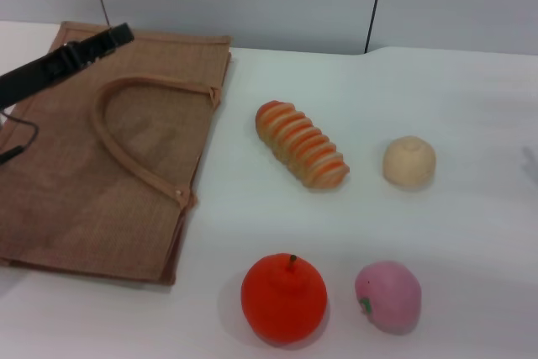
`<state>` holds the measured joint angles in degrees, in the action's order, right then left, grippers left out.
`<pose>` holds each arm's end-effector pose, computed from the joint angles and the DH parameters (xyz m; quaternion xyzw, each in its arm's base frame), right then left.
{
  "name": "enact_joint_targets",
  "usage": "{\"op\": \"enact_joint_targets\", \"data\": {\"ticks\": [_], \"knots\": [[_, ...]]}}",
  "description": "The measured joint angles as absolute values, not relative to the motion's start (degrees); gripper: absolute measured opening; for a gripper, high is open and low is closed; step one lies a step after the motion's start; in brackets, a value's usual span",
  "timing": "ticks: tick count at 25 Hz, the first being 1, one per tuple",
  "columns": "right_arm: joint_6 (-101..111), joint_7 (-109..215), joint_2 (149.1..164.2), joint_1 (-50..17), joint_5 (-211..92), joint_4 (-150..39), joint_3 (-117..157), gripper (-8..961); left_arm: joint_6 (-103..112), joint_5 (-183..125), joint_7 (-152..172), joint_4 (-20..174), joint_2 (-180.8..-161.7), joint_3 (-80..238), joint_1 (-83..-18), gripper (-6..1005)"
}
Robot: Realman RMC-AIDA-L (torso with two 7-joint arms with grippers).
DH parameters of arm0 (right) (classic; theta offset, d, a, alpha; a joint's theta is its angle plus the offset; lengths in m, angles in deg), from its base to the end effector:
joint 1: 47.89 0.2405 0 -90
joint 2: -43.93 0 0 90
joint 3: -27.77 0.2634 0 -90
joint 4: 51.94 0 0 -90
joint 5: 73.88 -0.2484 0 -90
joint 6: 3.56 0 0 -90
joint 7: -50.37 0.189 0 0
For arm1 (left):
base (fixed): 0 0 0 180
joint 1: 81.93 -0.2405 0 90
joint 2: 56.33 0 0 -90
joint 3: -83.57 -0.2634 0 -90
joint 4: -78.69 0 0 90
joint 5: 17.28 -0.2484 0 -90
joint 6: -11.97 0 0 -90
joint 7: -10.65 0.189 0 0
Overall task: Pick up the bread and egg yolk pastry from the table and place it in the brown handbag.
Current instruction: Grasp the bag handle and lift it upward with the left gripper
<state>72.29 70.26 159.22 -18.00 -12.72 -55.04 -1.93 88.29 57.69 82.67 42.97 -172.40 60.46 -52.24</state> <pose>0.3422 0.4171 0.0143 -0.7253 0.1496 0.3377 0.5810 -0.3263 0.4337 0.0549 -0.7250 -0.4917 -0.3996 0.2700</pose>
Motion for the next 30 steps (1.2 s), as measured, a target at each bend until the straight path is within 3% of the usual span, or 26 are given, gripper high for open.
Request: {"op": "enact_joint_targets", "data": {"ticks": [4, 19, 30], "knots": [[71.42, 70.31, 159.34, -17.6, -12.72, -55.32, -1.93, 895, 89.4, 42.64, 67.4, 32.11, -172.16, 60.44, -51.13, 615], [69.67, 70.23, 159.23, -17.57, -12.82, -55.37, -1.86, 894, 97.87, 5.65, 50.08, 25.16, -165.85, 61.12, -39.33, 615], [69.3, 70.6, 159.32, -16.89, -12.89, -55.46, -1.85, 894, 86.75, 0.88, 49.59, 35.05, -165.26, 60.47, -35.86, 614]]}}
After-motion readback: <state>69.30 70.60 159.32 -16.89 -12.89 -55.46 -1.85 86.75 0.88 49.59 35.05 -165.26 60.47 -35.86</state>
